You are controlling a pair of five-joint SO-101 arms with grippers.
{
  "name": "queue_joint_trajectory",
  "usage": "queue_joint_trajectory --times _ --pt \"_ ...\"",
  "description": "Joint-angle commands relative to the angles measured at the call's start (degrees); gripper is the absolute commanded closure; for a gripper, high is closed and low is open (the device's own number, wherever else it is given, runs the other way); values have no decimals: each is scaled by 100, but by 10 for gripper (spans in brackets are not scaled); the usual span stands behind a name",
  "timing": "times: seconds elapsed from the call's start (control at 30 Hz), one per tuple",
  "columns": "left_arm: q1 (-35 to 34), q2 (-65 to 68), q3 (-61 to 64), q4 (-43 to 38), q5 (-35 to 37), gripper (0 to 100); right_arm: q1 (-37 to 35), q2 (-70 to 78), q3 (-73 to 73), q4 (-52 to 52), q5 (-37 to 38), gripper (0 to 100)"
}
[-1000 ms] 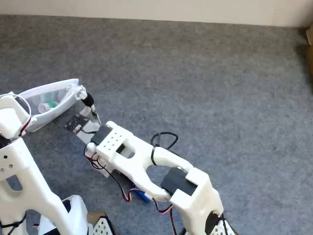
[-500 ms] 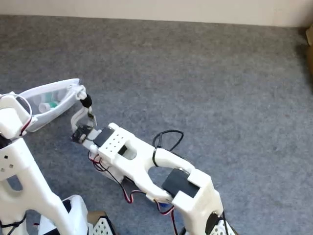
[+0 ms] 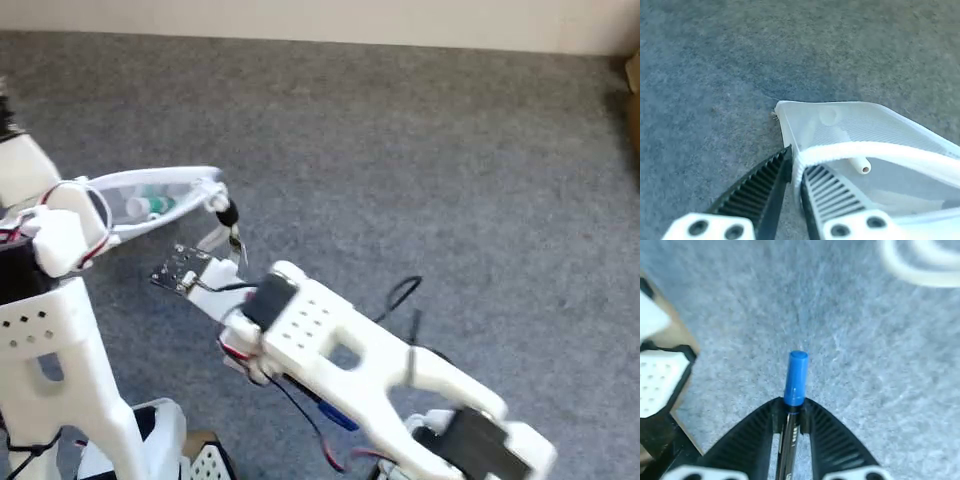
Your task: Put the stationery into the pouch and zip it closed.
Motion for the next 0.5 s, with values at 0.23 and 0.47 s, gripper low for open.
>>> queue_joint_trajectory --times 0.23,0.47 --pt "514 -110 -286 0 -352 992 -40 -2756 470 -4 114 994" --pt "796 -110 -277 167 -413 991 -22 -3785 453 -215 114 994"
